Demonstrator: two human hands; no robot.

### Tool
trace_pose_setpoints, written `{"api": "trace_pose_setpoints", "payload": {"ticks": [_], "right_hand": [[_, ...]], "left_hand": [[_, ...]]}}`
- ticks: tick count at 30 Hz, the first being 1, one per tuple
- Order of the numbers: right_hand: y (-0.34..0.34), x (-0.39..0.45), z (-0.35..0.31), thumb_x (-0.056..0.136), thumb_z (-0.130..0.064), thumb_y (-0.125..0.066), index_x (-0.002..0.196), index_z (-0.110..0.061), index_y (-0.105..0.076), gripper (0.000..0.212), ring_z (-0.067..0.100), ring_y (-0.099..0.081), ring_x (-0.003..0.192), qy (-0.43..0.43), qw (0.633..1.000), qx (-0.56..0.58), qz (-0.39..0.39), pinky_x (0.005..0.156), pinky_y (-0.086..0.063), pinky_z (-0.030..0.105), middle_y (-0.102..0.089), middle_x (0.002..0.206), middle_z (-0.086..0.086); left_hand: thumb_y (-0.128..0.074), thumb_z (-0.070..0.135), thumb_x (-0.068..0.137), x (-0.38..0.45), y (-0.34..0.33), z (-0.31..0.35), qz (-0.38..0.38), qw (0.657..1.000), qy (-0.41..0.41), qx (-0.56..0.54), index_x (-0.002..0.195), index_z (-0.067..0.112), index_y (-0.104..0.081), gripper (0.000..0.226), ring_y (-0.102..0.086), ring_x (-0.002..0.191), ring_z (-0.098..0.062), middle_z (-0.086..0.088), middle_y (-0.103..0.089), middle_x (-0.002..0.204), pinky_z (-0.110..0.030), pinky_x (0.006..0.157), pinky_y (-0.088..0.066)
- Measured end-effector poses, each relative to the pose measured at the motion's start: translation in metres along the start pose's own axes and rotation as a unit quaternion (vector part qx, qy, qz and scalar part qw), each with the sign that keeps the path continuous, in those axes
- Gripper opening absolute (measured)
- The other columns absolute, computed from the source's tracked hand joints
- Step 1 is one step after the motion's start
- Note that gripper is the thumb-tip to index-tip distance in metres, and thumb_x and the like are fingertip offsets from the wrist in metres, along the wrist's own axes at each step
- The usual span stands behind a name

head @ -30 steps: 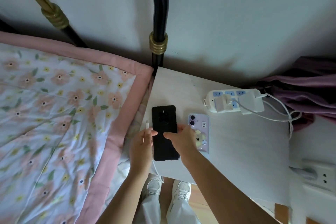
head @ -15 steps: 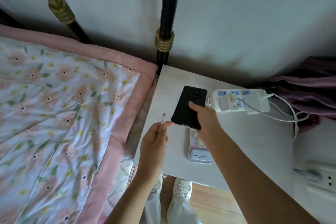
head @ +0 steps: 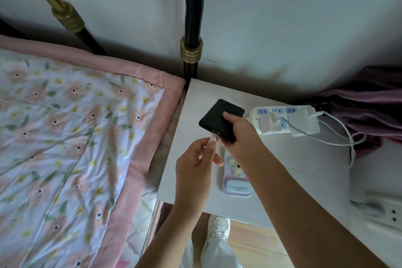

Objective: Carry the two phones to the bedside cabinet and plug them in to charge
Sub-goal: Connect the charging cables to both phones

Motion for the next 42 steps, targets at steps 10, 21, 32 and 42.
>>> {"api": "trace_pose_setpoints", "payload": {"ticks": [10,21,32,42], "right_hand": [[0.007,0.007,-0.003,0.088,-0.013,-0.064,0.124,-0.007,-0.051,0.038,0.022,-0.065,0.074,0.033,0.998,-0.043,0.011,0.05,-0.05,0.031,-0.067,0.089,0.01],[0.009,0.011,-0.003,0.09,-0.016,-0.061,0.115,-0.015,-0.053,0.026,0.025,-0.067,0.086,0.084,0.995,-0.044,-0.007,0.069,-0.057,0.038,-0.068,0.1,0.01],[0.012,0.015,0.001,0.091,-0.024,-0.061,0.106,-0.024,-0.051,0.018,0.027,-0.064,0.102,0.168,0.976,-0.135,0.006,0.088,-0.055,0.048,-0.065,0.109,0.007],[0.022,0.023,0.01,0.091,-0.025,-0.06,0.108,-0.023,-0.05,0.021,0.024,-0.064,0.101,0.167,0.968,-0.186,0.02,0.084,-0.057,0.038,-0.065,0.103,0.003]], "left_hand": [[-0.057,0.03,0.093,0.003,0.002,-0.002,0.012,1.0,0.02,-0.018,0.078,0.023,-0.069,0.02,-0.038,0.043,-0.006,0.001,-0.064,0.056,-0.028,0.054,-0.034],[-0.058,0.023,0.092,0.005,-0.003,-0.02,-0.016,0.996,0.072,-0.056,0.077,0.019,-0.073,0.021,-0.037,0.041,-0.006,-0.001,-0.062,0.051,-0.019,0.048,-0.031],[-0.054,0.025,0.093,0.009,0.001,-0.048,0.011,0.994,0.111,0.019,0.066,0.035,-0.069,0.033,-0.043,0.051,-0.013,0.003,-0.065,0.052,-0.033,0.058,-0.037],[-0.051,0.028,0.094,0.007,-0.007,-0.066,-0.011,0.99,0.141,0.026,0.075,0.018,-0.07,0.029,-0.052,0.049,-0.011,0.002,-0.069,0.057,-0.026,0.056,-0.04]]}}
Point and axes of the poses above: each hand's wrist, its own x-axis towards the middle knuckle, its own y-axis out of the back of the hand, z = x × y, the point moved 10 cm from there along x, towards the middle knuckle
